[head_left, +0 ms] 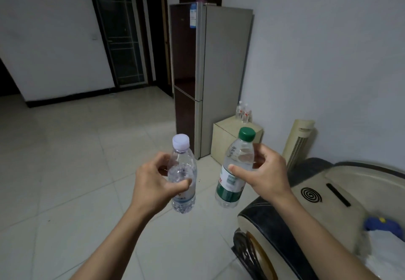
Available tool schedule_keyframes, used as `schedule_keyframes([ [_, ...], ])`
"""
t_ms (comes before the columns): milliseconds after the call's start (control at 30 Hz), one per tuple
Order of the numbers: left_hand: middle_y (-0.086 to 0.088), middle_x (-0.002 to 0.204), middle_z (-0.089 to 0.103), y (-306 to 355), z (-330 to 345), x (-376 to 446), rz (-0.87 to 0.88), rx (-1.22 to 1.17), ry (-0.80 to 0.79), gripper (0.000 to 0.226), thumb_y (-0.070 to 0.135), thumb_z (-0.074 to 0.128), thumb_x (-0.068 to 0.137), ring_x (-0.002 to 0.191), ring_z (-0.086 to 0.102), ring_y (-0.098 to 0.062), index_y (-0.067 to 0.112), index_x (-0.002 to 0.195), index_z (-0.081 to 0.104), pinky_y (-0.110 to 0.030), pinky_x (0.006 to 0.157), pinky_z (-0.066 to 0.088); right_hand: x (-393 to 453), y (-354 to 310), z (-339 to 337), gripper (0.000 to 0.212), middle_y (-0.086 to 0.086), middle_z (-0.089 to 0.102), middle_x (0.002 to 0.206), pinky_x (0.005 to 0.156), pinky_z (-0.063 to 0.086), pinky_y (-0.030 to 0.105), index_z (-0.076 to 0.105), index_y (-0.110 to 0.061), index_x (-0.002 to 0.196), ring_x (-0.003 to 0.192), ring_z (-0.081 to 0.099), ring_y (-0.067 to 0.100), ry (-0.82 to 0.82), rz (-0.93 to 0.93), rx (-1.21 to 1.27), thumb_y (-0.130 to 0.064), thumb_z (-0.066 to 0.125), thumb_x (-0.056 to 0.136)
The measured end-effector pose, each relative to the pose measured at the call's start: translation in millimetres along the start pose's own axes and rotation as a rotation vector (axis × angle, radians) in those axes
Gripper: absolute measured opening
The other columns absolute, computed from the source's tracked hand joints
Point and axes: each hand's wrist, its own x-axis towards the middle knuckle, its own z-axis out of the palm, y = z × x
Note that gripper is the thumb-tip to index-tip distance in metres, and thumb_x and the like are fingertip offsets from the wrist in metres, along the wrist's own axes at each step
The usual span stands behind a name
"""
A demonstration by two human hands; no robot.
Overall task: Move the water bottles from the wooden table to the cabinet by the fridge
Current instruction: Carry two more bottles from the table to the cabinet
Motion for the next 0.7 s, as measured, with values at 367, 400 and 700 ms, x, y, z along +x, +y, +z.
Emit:
schedule_keyframes([
  [367, 0.012, 0.083, 0.07, -93.5, 42.2, 176.2, 0.081, -0.13, -0.127, 0.049, 0.023, 0.095, 0.052, 0.076, 0.065, -0.006, 0.023, 0.093, 0.067, -0.019, 0.069, 0.053, 140.6, 25.6, 74.5, 0.047, -0.009, 0.075, 0.098, 0.075, 0.063, 0.032, 0.069, -0.025, 0.101, 0.088, 0.072, 0.003, 0.088, 0.061, -0.081, -0.028, 0.091, 0.06],
  [400, 0.011, 0.083, 0.07, -98.9, 45.1, 194.3, 0.091, -0.15, -0.138, 0.05, 0.022, 0.095, 0.052, 0.075, 0.065, -0.005, 0.022, 0.093, 0.067, -0.018, 0.068, 0.053, 152.9, 26.2, 79.7, 0.046, -0.009, 0.075, 0.098, 0.075, 0.063, 0.032, 0.068, -0.026, 0.1, 0.087, 0.072, 0.003, 0.103, 0.068, -0.083, -0.026, 0.092, 0.06],
  [700, 0.007, 0.08, 0.07, -133.9, 100.0, 325.2, 0.129, -0.203, -0.287, 0.052, 0.029, 0.096, 0.051, 0.072, 0.066, -0.009, 0.023, 0.093, 0.067, -0.022, 0.065, 0.054, 243.2, 67.4, 96.3, 0.043, -0.009, 0.075, 0.093, 0.069, 0.06, 0.024, 0.068, -0.021, 0.099, 0.081, 0.073, 0.003, 0.21, 0.136, -0.113, -0.019, 0.091, 0.062],
])
